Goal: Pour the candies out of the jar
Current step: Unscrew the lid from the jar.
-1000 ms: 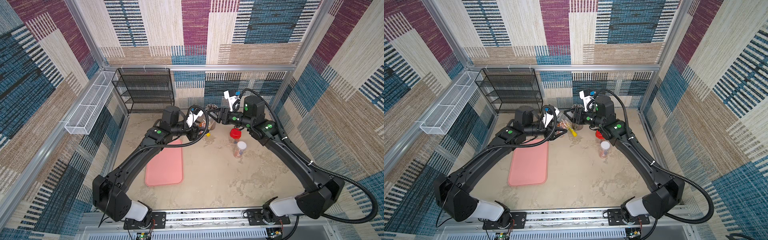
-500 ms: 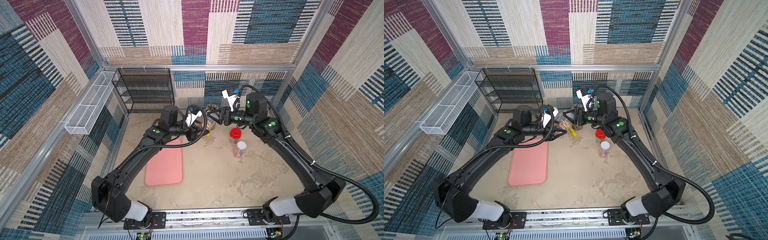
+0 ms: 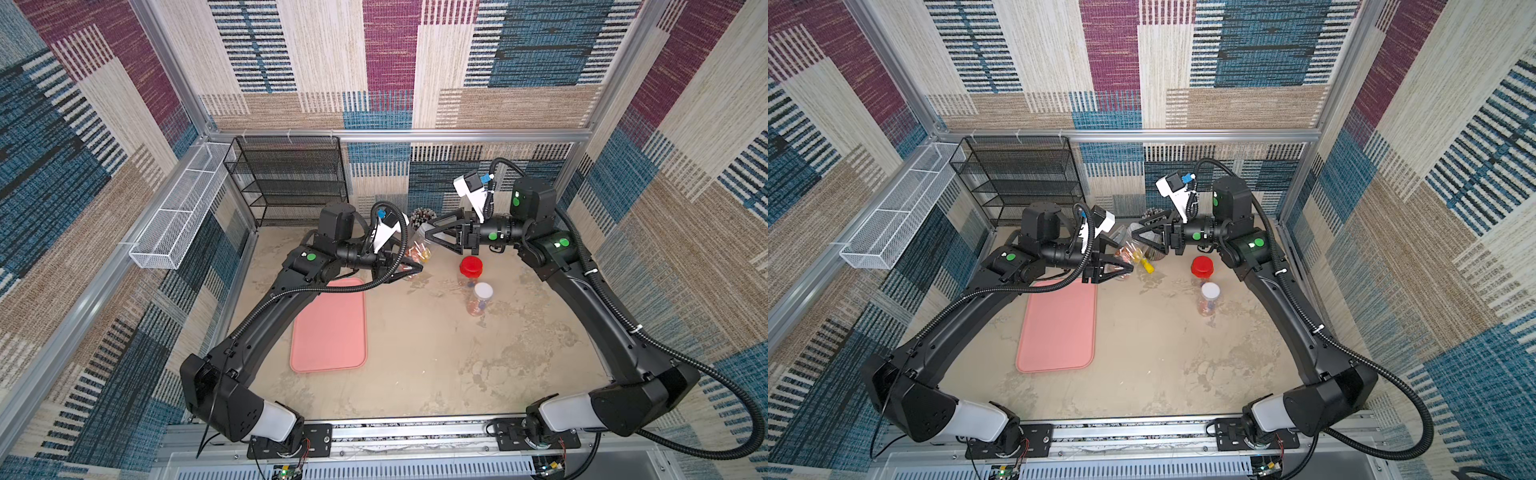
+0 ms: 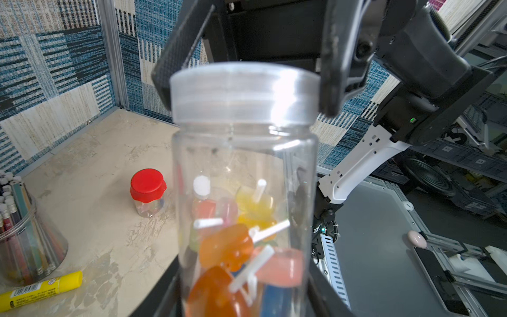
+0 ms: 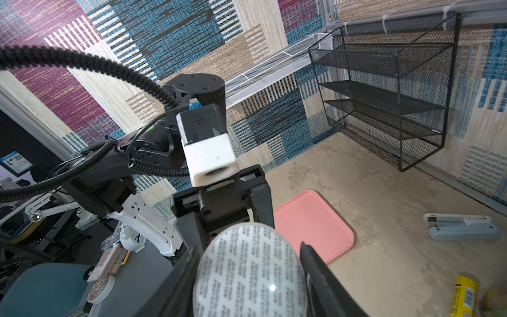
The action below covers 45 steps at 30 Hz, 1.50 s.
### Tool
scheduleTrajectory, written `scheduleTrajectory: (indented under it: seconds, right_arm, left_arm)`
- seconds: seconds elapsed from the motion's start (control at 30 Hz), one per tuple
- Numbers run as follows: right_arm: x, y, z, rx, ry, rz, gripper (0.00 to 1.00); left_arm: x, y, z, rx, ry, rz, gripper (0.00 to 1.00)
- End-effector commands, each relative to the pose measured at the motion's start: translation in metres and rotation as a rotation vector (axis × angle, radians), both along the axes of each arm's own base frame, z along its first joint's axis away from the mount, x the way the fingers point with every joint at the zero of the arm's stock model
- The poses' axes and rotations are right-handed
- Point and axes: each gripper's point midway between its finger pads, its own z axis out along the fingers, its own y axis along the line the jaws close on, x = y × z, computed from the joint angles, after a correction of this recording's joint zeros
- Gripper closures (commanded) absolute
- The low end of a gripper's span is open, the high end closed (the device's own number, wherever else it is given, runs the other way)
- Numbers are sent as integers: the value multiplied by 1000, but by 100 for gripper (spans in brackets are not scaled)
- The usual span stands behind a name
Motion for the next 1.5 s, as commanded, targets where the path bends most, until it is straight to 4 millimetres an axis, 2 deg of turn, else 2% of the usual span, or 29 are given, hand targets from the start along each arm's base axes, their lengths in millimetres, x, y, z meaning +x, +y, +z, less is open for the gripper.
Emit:
scheduleTrajectory:
  seconds: [0.0, 0.2, 0.43, 0.6, 0.87, 0.97, 1.2, 1.37, 1.43, 1.47]
  right_arm:
    - [5, -4, 5, 2, -38, -20, 49]
    - [5, -10, 12, 16, -55, -19, 49]
    - [10, -8, 1, 8, -32, -24, 48]
    - [14, -9, -13, -3, -15, -44, 42]
    - [15, -9, -17, -2, -9, -49, 35]
    - [15, -9, -16, 0, -10, -49, 30]
    - [15, -13, -5, 7, -20, -84, 9]
    - [22, -19, 8, 15, -4, -171, 2]
    - [27, -22, 9, 20, 22, -207, 2]
    - [29, -24, 15, 26, 20, -231, 2]
  left_arm:
    - [-13, -2, 8, -36, -26, -89, 100]
    - [-10, -3, 0, -25, -14, -86, 100]
    - [-6, -3, 1, -28, -34, -58, 100]
    - [-2, -4, 4, -35, -39, -47, 100]
    - [0, -5, 5, -33, -40, -40, 100]
    - [1, -5, 5, -31, -40, -34, 100]
    - [11, -3, -4, -1, -46, 21, 100]
    - [25, -2, -13, 31, -44, 91, 100]
    - [29, -2, -16, 41, -48, 111, 100]
    - [32, -1, -17, 45, -51, 125, 100]
